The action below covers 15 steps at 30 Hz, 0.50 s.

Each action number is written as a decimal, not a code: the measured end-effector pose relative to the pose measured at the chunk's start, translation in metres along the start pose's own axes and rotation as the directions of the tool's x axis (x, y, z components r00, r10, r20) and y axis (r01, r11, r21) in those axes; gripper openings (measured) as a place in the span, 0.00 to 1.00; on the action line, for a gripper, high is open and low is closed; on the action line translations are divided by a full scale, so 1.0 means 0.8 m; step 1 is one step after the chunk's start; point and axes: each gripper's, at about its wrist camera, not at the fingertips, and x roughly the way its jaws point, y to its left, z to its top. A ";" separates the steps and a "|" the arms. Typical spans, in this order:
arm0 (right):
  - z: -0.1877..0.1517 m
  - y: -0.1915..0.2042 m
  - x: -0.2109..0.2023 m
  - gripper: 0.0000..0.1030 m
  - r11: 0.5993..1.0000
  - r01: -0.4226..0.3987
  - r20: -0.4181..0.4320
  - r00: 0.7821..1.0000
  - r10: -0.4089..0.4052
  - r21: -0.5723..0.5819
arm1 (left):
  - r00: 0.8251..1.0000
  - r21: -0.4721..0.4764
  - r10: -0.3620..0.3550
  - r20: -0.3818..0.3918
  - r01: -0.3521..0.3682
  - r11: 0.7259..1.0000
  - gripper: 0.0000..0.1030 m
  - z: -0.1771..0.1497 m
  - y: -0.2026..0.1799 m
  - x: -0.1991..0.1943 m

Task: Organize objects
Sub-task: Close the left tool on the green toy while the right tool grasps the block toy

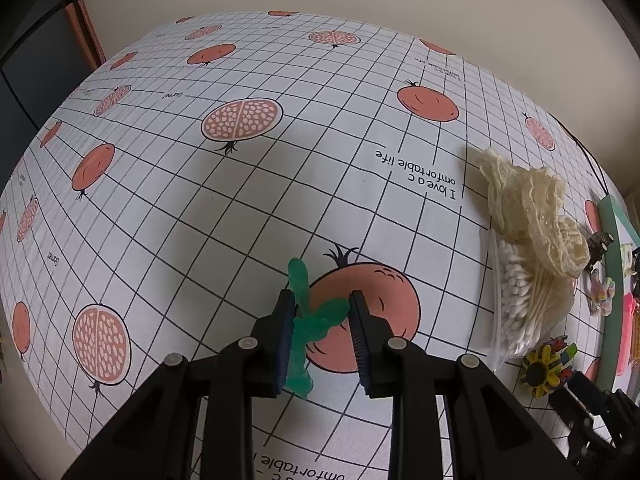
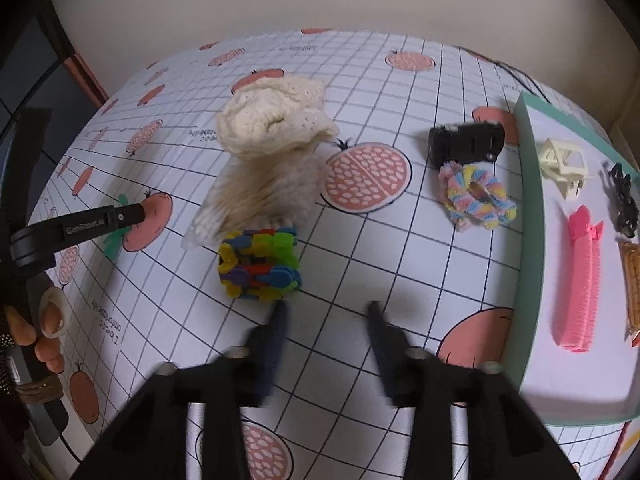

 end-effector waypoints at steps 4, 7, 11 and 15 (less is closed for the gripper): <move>0.004 0.012 -0.011 0.58 0.999 -0.019 0.044 0.999 0.020 -0.027 | 1.000 -0.011 -0.006 0.000 0.006 1.000 0.28 0.001 0.001 0.001; 0.008 0.024 -0.011 0.64 0.999 -0.019 0.064 0.998 0.022 -0.048 | 1.000 -0.009 0.002 0.000 -0.002 1.000 0.28 0.000 0.001 0.000; 0.013 0.037 -0.003 0.65 0.998 -0.019 0.065 0.998 0.023 -0.061 | 1.000 -0.023 -0.005 0.001 0.005 1.000 0.27 -0.003 0.002 -0.001; 0.017 0.047 0.008 0.66 0.997 0.007 0.062 0.998 -0.002 -0.083 | 1.000 -0.028 -0.009 0.002 0.009 1.000 0.27 -0.003 0.002 -0.001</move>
